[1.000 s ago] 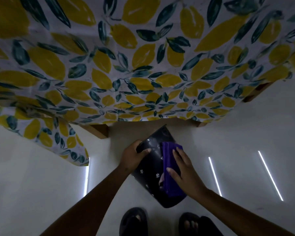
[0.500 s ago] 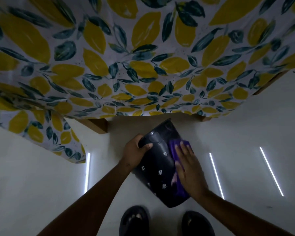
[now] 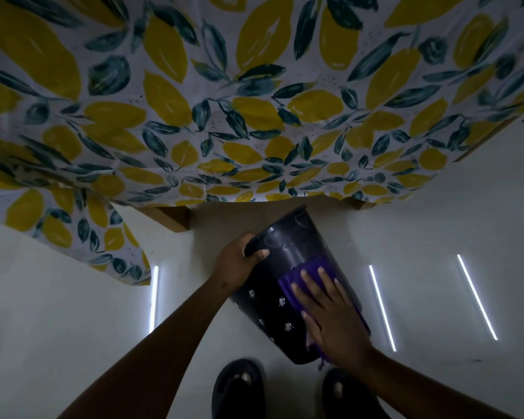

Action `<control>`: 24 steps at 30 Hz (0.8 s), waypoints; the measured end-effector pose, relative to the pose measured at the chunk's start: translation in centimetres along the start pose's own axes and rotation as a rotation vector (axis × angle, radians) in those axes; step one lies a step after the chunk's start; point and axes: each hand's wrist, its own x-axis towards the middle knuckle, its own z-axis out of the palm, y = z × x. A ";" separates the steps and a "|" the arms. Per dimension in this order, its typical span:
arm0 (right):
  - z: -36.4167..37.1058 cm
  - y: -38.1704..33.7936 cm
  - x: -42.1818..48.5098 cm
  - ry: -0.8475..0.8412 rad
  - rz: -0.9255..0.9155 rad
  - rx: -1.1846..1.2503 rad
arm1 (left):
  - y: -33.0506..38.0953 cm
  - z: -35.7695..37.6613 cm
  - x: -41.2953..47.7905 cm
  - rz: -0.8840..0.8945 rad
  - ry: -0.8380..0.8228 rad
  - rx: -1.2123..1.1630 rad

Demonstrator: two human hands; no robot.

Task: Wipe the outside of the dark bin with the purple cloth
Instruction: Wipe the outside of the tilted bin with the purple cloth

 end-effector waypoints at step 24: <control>-1.6 1.1 3.7 0.037 0.316 0.309 | 0.9 0.7 0.6 0.035 0.008 0.128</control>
